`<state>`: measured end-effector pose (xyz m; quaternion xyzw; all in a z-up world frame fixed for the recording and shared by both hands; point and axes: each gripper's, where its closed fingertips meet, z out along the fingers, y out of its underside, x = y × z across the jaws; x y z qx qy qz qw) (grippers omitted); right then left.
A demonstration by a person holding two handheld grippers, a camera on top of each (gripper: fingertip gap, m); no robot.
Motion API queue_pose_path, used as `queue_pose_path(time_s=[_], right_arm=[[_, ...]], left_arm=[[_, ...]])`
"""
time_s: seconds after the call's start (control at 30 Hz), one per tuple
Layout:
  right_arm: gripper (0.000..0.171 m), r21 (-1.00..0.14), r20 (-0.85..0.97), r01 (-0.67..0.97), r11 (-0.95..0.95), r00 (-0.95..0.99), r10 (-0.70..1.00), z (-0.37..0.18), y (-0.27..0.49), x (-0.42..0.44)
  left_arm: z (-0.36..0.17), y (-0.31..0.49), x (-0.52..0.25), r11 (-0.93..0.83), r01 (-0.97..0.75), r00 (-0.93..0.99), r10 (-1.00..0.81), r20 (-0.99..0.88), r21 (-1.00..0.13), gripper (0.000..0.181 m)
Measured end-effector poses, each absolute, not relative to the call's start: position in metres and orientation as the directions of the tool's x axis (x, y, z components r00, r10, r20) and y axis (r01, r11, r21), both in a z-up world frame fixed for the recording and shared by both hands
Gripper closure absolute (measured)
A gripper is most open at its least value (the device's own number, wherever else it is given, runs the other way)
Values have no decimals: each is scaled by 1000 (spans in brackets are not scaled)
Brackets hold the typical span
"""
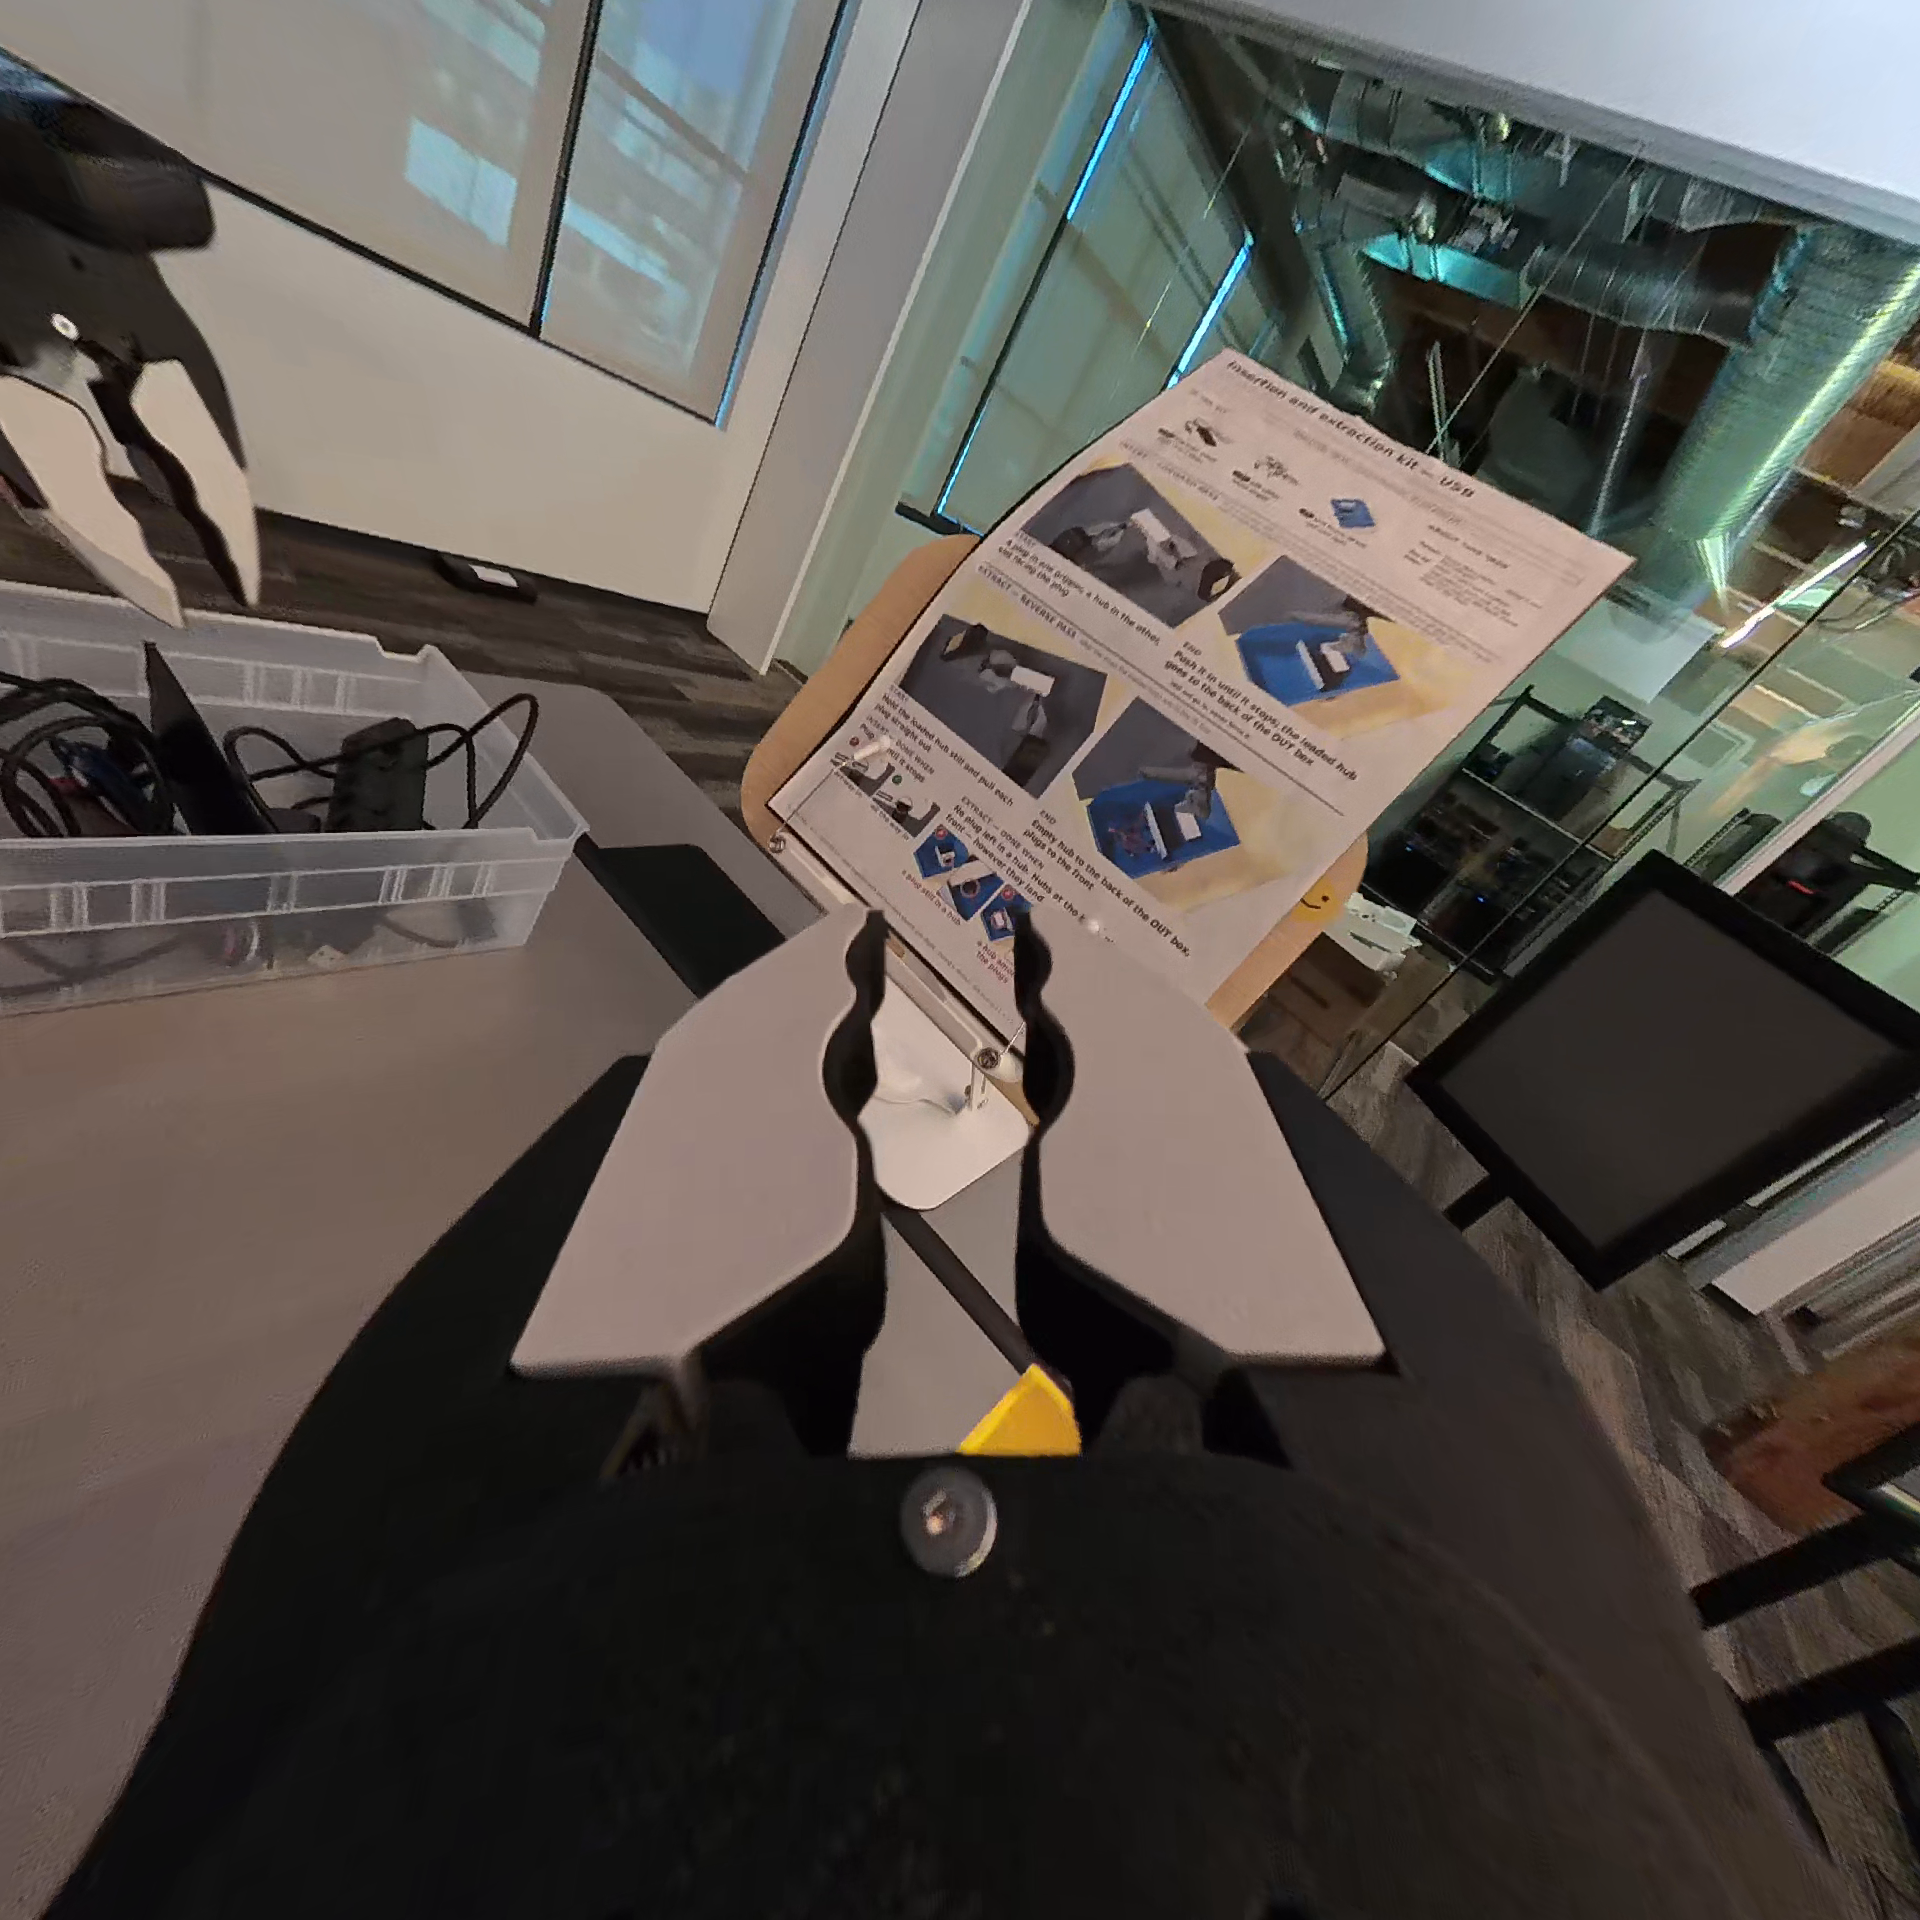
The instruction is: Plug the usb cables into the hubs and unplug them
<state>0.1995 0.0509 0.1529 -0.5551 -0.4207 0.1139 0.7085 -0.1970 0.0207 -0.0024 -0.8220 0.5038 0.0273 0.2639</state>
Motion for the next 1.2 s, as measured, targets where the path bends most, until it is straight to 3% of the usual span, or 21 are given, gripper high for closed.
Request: queue_pose_path(time_s=[0.37,0.53,0.73,0.87,1.0,1.2], right_arm=[[145,-895,446,303,327,608,657,143,59,195],[144,-892,451,321,318,599,661,137,61,191],[144,-892,450,323,315,592,669,134,62,189],[144,-893,448,324,312,589,672,133,63,187],[144,-892,449,332,306,584,677,129,64,185],[144,-888,457,343,308,573,680,128,64,183]], left_arm=[[-49,-50,-210,-229,-963,268,-868,-418,-143,152],[-60,-46,-215,-210,-971,240,-853,-463,-117,147],[-77,-58,-191,-13,-995,59,-871,-487,-97,161],[-87,-56,-194,50,-999,-44,-861,-507,2,160],[-93,-56,-201,50,-997,-73,-888,-454,62,166],[-88,-63,-209,-18,-998,-8,-922,-387,62,175]])
